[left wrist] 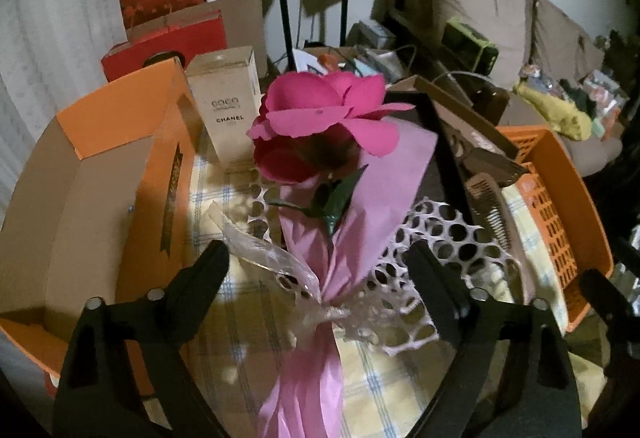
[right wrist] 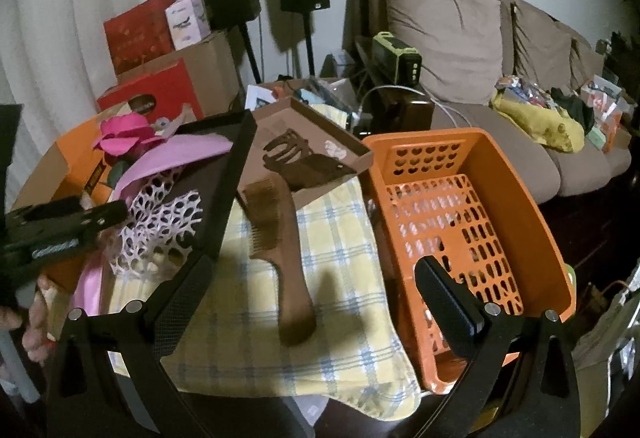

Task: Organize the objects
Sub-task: 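Grasp the pink rose bouquet stem with the left gripper and lift it, then carry the bouquet with the left gripper while the right gripper grasps the gold Chanel box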

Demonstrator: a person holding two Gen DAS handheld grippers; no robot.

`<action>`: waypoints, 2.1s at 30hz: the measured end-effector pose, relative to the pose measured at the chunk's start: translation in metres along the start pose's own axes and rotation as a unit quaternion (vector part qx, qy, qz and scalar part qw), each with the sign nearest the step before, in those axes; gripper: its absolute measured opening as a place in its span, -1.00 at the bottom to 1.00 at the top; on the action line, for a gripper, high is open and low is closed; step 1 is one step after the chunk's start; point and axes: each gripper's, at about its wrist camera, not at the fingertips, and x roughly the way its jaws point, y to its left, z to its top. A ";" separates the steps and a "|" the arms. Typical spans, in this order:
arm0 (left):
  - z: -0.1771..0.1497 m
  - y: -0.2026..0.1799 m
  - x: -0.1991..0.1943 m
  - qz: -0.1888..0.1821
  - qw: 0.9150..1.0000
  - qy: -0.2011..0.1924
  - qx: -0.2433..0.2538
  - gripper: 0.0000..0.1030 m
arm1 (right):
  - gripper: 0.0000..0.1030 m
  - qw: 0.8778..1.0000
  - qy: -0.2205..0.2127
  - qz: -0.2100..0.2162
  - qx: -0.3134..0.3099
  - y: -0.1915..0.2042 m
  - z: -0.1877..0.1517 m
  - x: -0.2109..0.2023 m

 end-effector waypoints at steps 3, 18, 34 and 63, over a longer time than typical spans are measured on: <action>0.000 0.000 0.011 0.002 1.000 0.012 0.000 0.57 | 0.98 1.000 0.004 0.005 -0.002 0.004 -0.001 0.002; -0.007 0.010 0.016 -0.029 0.999 0.020 -0.032 -0.55 | 0.98 1.000 0.006 0.022 -0.019 0.025 0.000 0.007; 0.001 0.032 -0.054 -0.049 0.996 -0.053 -0.047 -0.58 | 0.98 0.999 -0.007 0.024 -0.025 0.036 0.006 -0.003; -0.003 0.136 -0.147 0.093 0.981 -0.150 -0.079 -0.58 | 0.84 0.996 -0.028 0.069 -0.045 0.089 0.052 -0.009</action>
